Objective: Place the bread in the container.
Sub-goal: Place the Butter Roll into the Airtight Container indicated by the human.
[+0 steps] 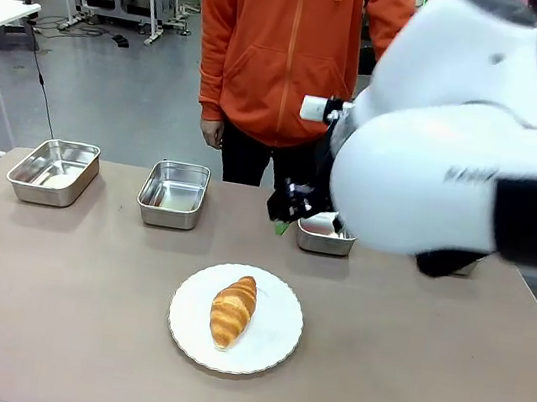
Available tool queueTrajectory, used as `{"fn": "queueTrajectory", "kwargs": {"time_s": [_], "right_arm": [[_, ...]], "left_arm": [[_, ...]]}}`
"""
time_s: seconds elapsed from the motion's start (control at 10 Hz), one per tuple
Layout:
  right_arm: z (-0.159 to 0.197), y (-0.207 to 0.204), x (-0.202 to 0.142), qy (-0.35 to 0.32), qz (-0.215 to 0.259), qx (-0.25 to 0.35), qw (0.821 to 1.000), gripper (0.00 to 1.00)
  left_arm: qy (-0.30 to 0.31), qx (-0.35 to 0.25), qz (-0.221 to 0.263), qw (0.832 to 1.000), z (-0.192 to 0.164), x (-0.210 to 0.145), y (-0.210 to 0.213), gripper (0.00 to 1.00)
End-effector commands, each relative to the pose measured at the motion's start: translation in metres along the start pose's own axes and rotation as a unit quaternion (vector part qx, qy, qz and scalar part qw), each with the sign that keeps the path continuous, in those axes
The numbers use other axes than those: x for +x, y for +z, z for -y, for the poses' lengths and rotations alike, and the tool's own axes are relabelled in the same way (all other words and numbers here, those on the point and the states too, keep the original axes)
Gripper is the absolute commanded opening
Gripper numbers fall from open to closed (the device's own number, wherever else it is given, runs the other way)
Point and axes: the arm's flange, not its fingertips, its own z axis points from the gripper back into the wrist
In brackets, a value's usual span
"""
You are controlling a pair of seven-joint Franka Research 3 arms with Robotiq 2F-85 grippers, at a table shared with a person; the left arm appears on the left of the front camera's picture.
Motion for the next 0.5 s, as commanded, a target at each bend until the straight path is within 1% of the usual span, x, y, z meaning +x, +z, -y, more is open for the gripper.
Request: {"fn": "queueTrajectory", "kwargs": {"time_s": [0.0,0.1,0.2,0.3,0.4], "right_arm": [[-0.023,-0.030,0.015,-0.080,-0.014,-0.048,0.996,1.00],[-0.025,-0.041,0.016,-0.110,-0.023,-0.038,0.993,1.00],[-0.017,-0.044,0.023,-0.177,-0.023,-0.036,0.983,1.00],[-0.011,-0.033,-0.002,-0.072,-0.019,-0.035,0.997,1.00],[-0.011,-0.033,-0.002,-0.072,-0.019,-0.035,0.997,1.00]], "left_arm": [[-0.007,-0.002,0.005,1.000,0.001,0.001,0.001,1.00],[-0.007,-0.002,0.005,1.000,0.001,0.001,0.001,1.00],[-0.007,-0.002,0.005,1.000,0.001,0.001,0.001,1.00],[-0.007,-0.002,0.005,1.000,0.001,0.001,0.001,1.00],[-0.007,-0.002,0.005,1.000,0.001,0.001,0.001,1.00]]}}
